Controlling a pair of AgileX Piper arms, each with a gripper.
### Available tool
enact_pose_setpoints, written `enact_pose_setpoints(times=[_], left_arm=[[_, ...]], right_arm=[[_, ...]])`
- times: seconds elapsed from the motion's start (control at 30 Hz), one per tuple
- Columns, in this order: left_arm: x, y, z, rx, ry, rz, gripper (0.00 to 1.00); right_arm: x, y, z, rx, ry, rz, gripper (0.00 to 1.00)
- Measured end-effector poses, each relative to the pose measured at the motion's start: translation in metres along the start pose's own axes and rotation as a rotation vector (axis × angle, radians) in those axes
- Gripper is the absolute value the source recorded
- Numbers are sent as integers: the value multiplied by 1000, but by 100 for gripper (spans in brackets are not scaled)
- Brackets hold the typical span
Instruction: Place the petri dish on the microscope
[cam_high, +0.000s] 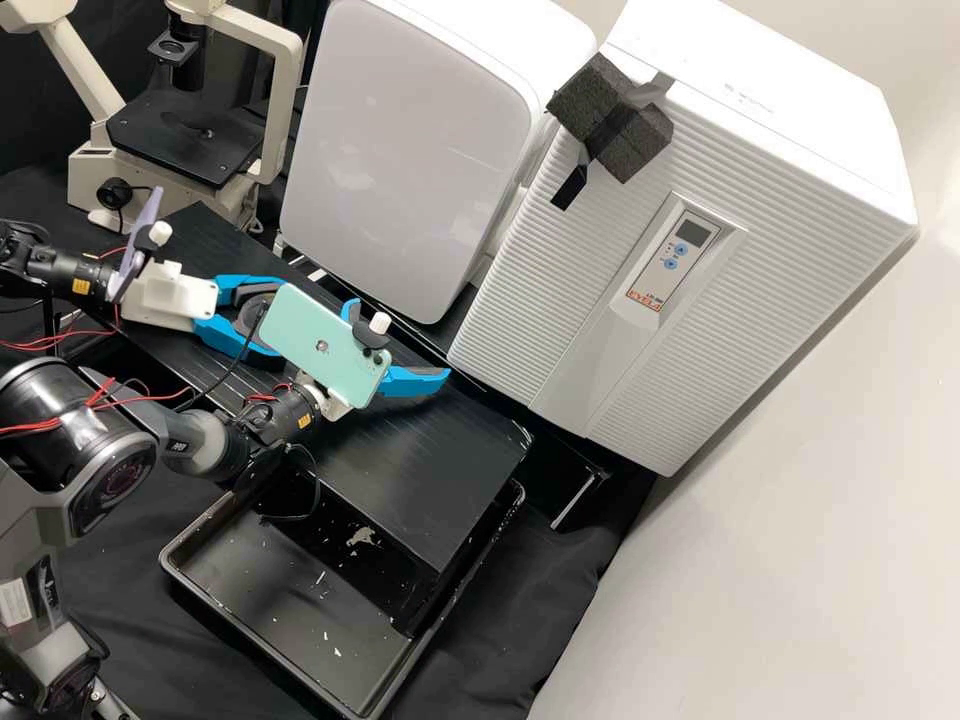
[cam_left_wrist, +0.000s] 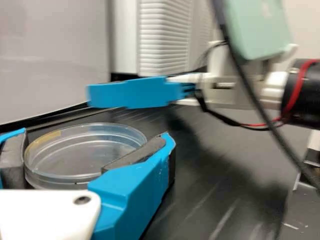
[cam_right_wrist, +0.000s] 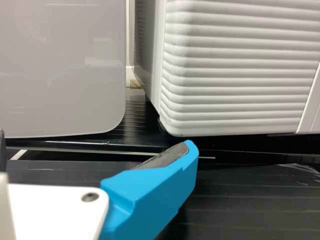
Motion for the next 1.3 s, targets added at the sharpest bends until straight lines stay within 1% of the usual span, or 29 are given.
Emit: enact_pose_setpoints(times=[0.2,0.3,0.37,0.57,0.67,0.8,1.0,1.17,1.3], left_arm=[[-30,16,-31,-46,115,17,0],[-42,22,-41,-79,162,24,0],[-49,28,-46,-97,183,37,0],[-68,42,-56,-115,229,85,0],[-78,50,-60,-135,249,119,0],[-91,62,-69,-138,282,169,0],[-103,70,-88,-139,342,205,0],[-103,74,-107,-157,395,227,0],[-103,74,-128,-158,477,213,0]], right_arm=[[0,0,0,0,0,0,100],[0,0,0,0,0,0,100],[0,0,0,0,0,0,100],[0,0,0,0,0,0,100],[0,0,0,0,0,0,100],[0,0,0,0,0,0,100],[0,0,0,0,0,0,100],[0,0,0,0,0,0,100],[0,0,0,0,0,0,100]])
